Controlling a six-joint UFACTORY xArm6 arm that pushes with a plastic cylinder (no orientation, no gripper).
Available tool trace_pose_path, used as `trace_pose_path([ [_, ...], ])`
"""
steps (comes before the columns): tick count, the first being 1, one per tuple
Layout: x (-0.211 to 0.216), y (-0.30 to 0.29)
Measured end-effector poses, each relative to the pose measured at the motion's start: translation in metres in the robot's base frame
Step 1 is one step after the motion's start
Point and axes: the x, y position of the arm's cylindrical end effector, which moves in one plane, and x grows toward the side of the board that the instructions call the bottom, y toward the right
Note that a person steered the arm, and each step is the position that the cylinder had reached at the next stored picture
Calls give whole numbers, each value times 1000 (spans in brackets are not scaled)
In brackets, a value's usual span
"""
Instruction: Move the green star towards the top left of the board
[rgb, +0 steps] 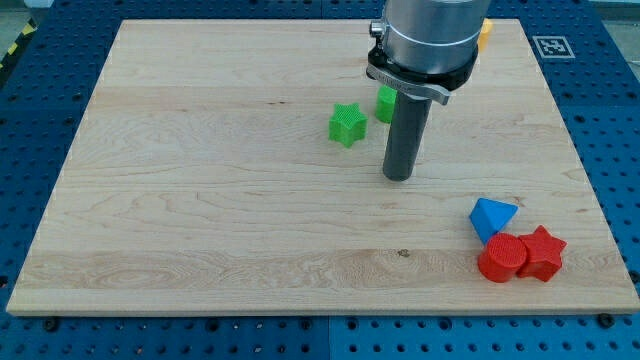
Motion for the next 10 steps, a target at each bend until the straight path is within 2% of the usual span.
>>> trace_pose_path([
  [4, -98, -93],
  [7, -104, -45],
  [9, -147, -56],
  [10, -161, -81],
])
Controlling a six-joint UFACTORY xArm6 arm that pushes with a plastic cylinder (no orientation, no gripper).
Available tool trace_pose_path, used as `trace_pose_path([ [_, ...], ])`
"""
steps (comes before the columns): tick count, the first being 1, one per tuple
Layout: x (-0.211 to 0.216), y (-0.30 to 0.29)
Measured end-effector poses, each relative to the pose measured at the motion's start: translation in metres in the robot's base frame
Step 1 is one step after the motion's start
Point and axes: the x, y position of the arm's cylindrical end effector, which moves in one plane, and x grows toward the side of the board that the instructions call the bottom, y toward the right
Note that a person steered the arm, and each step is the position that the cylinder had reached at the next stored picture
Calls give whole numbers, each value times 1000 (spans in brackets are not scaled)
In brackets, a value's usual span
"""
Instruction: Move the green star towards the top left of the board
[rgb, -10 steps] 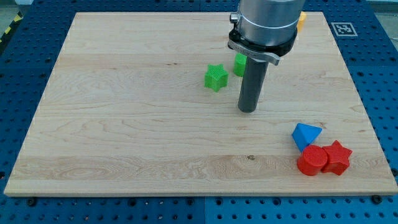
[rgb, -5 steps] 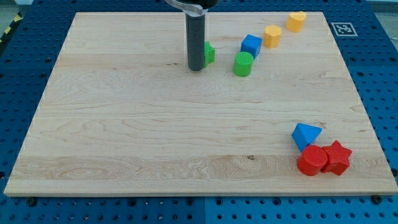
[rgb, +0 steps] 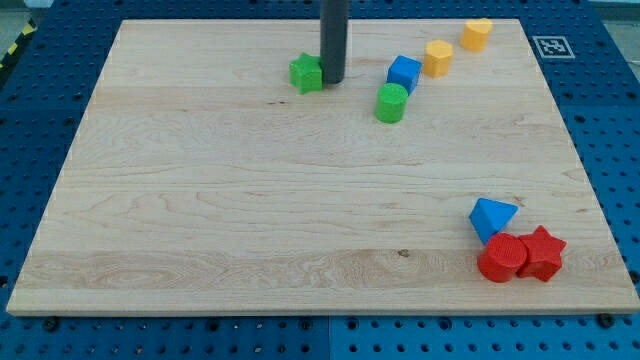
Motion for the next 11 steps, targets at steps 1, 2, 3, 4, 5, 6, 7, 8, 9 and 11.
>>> trace_pose_path([
  [1, -2, -24],
  [2, 6, -43],
  [3, 22, -55],
  [4, 28, -67],
  [5, 23, -73],
  [6, 17, -94],
  [7, 8, -115],
  [8, -3, -133],
  [9, -24, -139],
  [11, -76, -141],
])
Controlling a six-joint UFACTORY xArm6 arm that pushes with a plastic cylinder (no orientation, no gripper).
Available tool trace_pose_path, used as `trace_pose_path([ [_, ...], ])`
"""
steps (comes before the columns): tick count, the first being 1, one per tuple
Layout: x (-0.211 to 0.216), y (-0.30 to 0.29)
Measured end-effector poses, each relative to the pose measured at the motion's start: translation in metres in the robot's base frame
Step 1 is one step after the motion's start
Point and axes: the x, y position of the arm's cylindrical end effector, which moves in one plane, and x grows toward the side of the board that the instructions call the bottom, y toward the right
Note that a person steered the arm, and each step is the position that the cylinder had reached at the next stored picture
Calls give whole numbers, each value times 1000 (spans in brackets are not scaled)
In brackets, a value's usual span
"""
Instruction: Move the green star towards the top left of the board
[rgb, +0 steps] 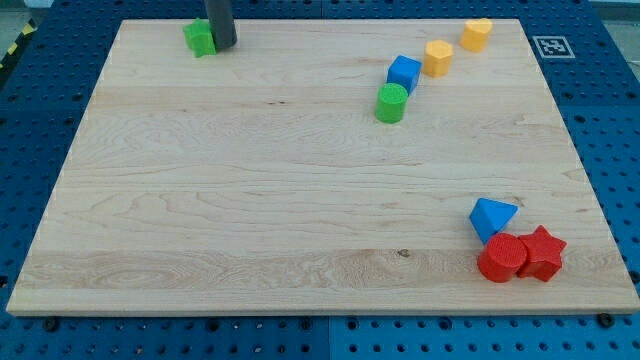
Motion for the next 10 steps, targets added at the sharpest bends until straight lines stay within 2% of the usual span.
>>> trace_pose_path([
  [1, 0, 1],
  [3, 35, -5],
  [5, 29, -11],
  [8, 16, -65],
  [9, 37, -46],
  [10, 115, 39],
])
